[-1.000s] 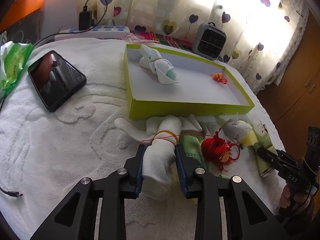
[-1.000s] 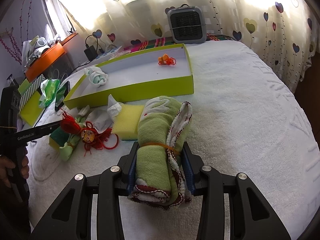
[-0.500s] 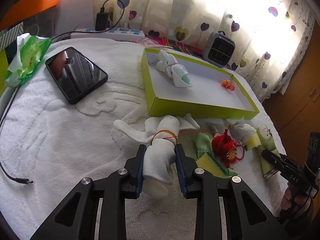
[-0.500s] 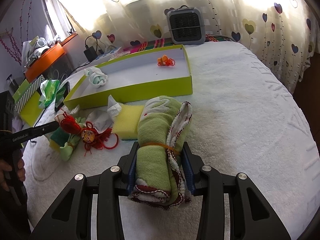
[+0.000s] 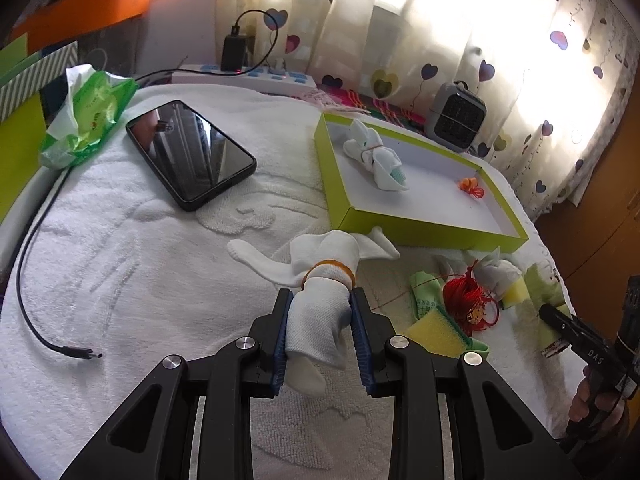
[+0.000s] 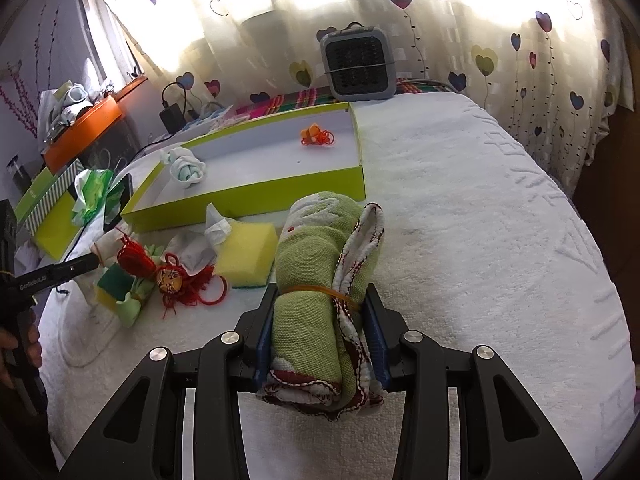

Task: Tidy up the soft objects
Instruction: 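Lift both bundles and carry them over the green box lid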

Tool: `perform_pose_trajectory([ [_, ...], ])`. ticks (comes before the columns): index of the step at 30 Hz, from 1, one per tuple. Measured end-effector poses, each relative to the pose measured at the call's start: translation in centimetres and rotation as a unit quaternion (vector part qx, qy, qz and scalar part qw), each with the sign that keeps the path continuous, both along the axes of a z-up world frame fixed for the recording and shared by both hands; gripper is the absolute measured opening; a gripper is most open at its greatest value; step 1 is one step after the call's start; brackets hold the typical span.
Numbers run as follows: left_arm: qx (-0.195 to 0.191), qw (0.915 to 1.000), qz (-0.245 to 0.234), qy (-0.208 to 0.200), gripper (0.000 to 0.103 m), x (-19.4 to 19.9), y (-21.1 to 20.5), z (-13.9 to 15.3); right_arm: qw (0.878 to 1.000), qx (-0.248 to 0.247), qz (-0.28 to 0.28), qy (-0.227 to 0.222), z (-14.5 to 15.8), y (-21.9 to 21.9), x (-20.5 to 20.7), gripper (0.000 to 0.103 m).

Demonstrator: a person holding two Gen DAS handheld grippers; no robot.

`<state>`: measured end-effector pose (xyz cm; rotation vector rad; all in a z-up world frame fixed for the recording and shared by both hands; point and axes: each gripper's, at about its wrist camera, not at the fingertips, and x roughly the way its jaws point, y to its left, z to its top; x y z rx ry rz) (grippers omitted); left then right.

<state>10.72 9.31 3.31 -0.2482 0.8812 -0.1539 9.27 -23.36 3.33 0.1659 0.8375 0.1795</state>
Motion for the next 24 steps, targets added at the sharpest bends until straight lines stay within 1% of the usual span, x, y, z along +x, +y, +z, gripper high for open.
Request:
perform_pose_trajectory([
  [7, -0.003, 0.9998, 0.003, -0.017, 0.027, -0.4, 0.0, 1.2, 1.0, -0.003, -0.002, -0.008, 0.5, -0.1, -0.1, 0.041],
  [14, -0.007, 0.9991, -0.002, -0.041, 0.027, -0.6, -0.4, 3.0, 1.0, -0.006, 0.001, -0.021, 1.5, 0.0, -0.2, 0.041],
  [24, 0.003, 0.9982, -0.017, -0.057, 0.027, 0.1, -2.0, 4.6, 0.999, -0.01, 0.011, -0.037, 2.7, 0.3, 0.3, 0.041],
])
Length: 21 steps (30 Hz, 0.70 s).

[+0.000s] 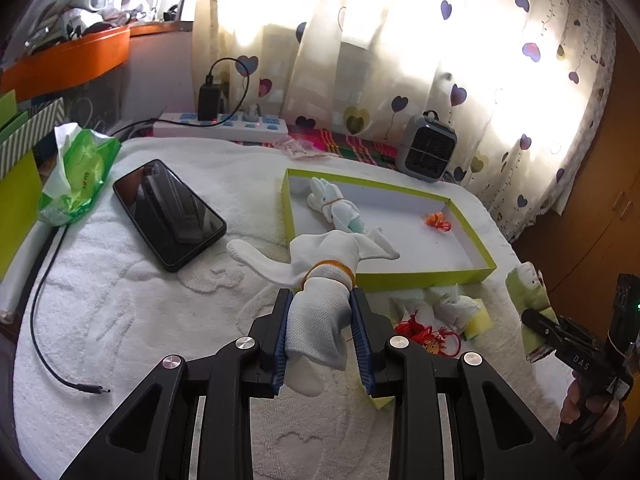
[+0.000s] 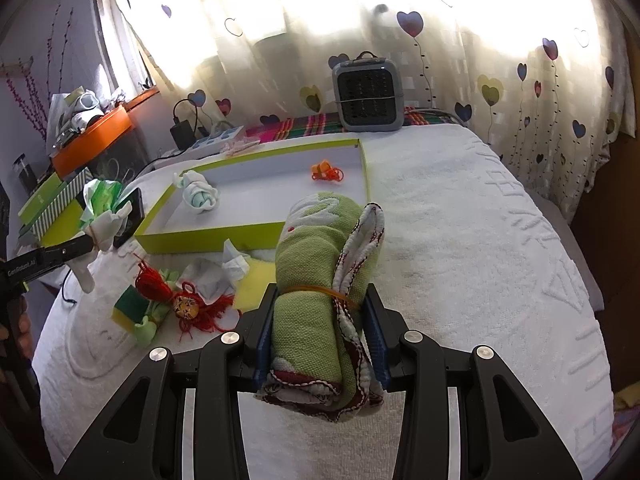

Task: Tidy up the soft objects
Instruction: 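Lift both bundles and carry them over the green box lid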

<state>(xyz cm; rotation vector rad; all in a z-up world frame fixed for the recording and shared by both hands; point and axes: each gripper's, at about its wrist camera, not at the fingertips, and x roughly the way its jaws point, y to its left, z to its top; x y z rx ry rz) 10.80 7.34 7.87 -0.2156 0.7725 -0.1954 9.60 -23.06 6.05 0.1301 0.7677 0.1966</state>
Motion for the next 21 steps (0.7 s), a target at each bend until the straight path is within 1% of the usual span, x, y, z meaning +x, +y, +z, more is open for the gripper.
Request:
perform_pose_trajectory([
  [12, 0.008, 0.9998, -0.013, -0.01, 0.027, 1.8, -1.3, 0.7, 1.0, -0.007, 0.009, -0.009, 1.0, 0.4, 1.6, 0.041],
  [21, 0.012, 0.9997, -0.022, -0.004, 0.027, 4.0, -2.4, 0.5, 1.0, -0.006, 0.017, -0.009, 1.5, 0.6, 3.6, 0.041],
])
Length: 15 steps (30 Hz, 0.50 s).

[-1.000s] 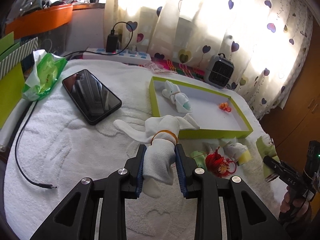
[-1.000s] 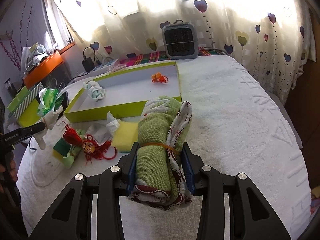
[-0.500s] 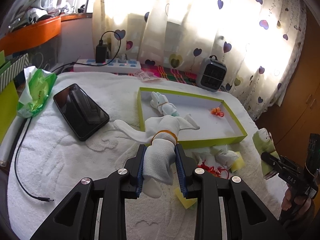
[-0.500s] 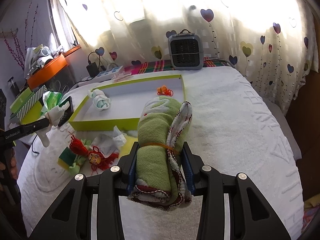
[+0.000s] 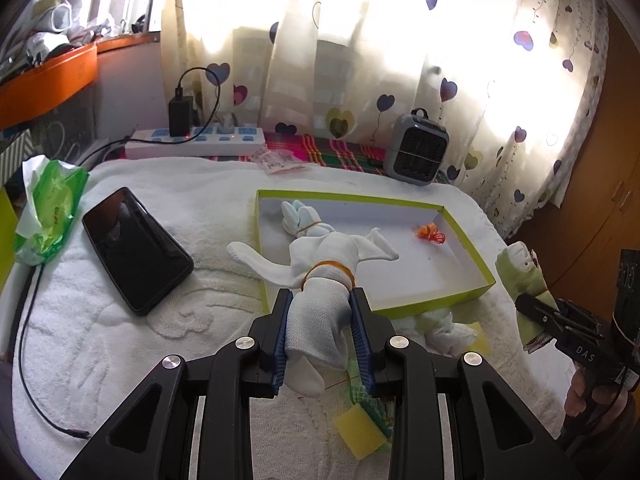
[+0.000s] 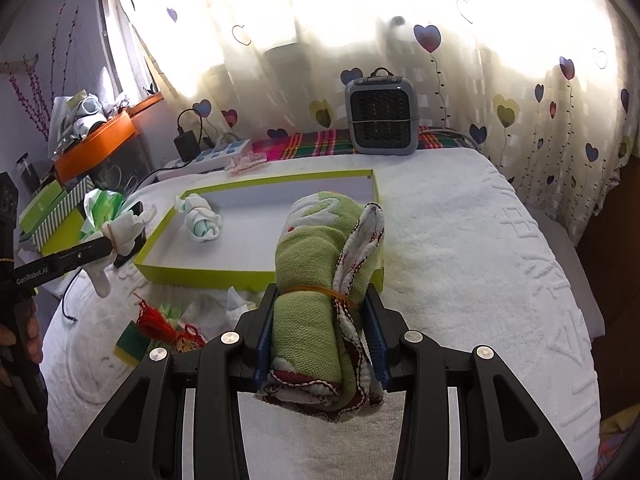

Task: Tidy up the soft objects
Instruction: 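Lift both bundles and carry them over the green box lid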

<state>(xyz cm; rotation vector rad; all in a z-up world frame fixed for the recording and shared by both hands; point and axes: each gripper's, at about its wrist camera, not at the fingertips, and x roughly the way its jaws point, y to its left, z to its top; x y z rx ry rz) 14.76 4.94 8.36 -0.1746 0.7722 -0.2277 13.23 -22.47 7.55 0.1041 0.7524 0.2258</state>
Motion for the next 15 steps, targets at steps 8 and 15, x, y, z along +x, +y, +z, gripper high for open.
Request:
perform_pose_trajectory([
  [8, 0.003, 1.0, -0.007, 0.0, 0.027, 1.5, -0.9, 0.0, 1.0, 0.0, 0.011, -0.001, 0.2, 0.4, 1.5, 0.041],
  [15, 0.003, 0.9999, -0.01, 0.009, 0.027, 2.8, -1.3, -0.6, 1.0, -0.001, 0.013, 0.001, 0.1, 0.7, 2.9, 0.041],
])
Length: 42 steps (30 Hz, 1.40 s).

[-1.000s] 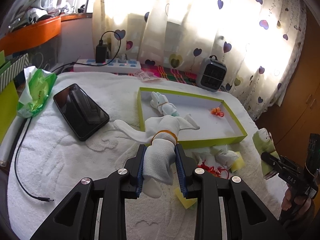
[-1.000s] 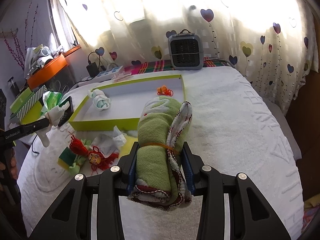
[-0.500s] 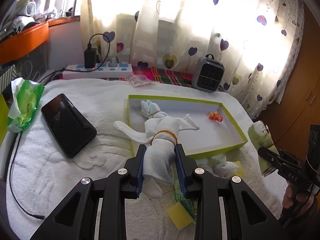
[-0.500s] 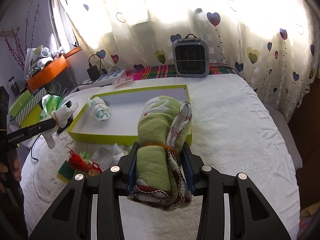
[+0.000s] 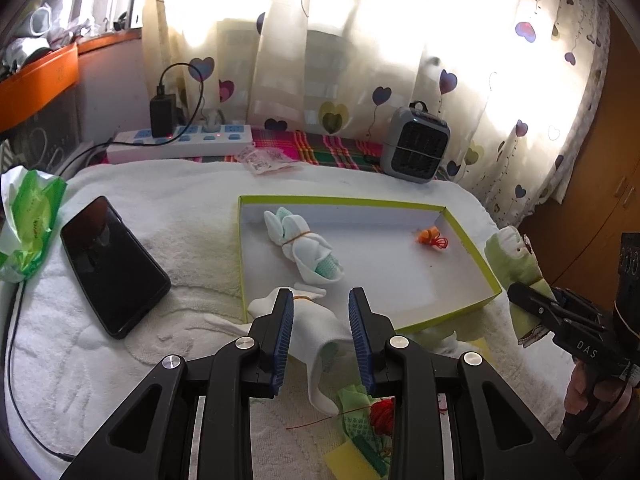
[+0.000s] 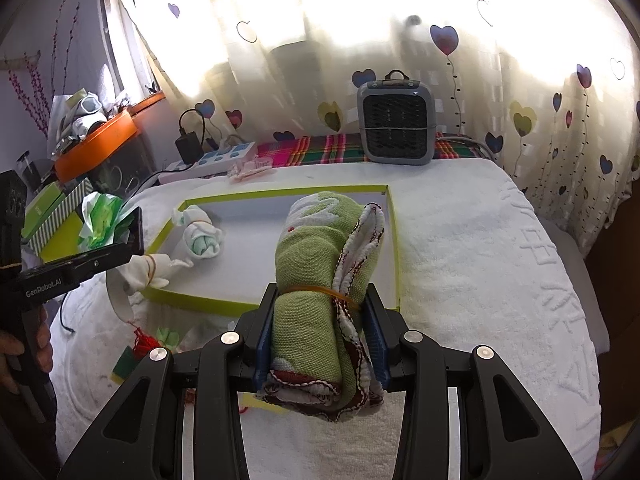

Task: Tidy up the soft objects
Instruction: 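Lift both bundles and carry them over the green box lid, then lower both held bundles into the box lid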

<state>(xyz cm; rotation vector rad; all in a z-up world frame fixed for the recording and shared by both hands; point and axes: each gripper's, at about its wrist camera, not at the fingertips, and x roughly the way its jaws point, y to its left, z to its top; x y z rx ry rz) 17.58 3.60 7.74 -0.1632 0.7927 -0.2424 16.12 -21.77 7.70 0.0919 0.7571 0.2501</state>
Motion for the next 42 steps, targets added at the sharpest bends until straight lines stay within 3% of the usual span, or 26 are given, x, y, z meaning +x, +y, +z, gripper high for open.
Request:
perform_pose_trajectory([
  [10, 0.023, 0.9997, -0.003, 0.012, 0.027, 0.4, -0.6, -1.1, 1.0, 0.0, 0.006, 0.003, -0.4, 0.5, 1.1, 0.041],
  [18, 0.103, 0.9945, 0.019, 0.001, 0.043, 0.7, -1.4, -1.2, 1.0, -0.003, 0.013, 0.007, -0.8, 0.9, 1.7, 0.041],
  [21, 0.132, 0.9909, 0.022, 0.011, 0.043, 1.1, -1.6, -1.6, 1.0, -0.001, 0.013, 0.008, -0.9, 0.8, 1.8, 0.041],
  [27, 0.153, 0.988, 0.0, 0.022, 0.043, 1.1, -2.5, -2.2, 1.0, 0.001, 0.012, 0.007, -0.9, 0.7, 2.0, 0.041],
  [29, 0.164, 0.9863, -0.007, 0.02, 0.036, 1.1, -3.0, -2.3, 1.0, 0.0, 0.012, 0.008, -1.0, 0.7, 2.0, 0.041],
  [42, 0.142, 0.9894, -0.015, 0.024, 0.032, 2.9, -3.5, -2.5, 1.0, -0.007, 0.015, 0.013, -0.9, 0.8, 3.8, 0.041],
])
